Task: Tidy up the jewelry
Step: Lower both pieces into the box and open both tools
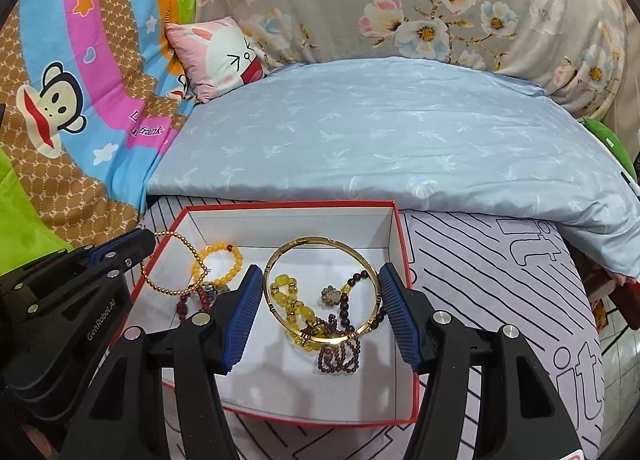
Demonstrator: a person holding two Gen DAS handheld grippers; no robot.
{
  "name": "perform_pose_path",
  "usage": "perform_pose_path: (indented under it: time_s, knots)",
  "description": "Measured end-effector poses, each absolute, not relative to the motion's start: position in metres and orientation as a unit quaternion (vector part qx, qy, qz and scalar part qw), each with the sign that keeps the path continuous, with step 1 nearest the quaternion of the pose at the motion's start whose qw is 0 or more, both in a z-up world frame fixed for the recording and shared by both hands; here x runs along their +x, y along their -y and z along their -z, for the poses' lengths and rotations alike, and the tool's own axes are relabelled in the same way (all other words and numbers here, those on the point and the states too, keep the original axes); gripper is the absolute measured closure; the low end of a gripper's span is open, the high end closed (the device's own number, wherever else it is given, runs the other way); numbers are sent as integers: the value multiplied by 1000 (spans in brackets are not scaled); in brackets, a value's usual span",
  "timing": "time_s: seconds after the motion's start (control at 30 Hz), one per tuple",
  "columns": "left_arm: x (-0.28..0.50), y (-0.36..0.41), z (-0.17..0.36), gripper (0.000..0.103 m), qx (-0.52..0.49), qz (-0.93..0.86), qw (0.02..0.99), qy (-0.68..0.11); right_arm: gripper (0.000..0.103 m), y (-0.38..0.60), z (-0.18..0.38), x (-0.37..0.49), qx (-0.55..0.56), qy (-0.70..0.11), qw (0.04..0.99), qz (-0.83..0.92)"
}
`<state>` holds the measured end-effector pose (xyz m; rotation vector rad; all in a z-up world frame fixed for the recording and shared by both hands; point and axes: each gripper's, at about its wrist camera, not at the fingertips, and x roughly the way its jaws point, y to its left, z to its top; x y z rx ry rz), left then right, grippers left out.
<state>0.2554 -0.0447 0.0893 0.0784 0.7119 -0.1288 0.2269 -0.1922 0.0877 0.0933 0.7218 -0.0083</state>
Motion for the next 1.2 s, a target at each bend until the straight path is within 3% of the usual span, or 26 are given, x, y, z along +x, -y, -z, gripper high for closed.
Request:
perform_pose_path:
  time_s: [1.07,1.1,1.2]
  knots:
    - [284,50,-65,98,30,60,929,-364,45,184,-58,259,13,-370,929,10]
    - [284,51,-64,96,33,55,929,-364,44,183,-58,259,8,-370,929,13]
    - [283,49,-63,77,31,51,930,-363,44,179,-56,259,0,-372,928,16]
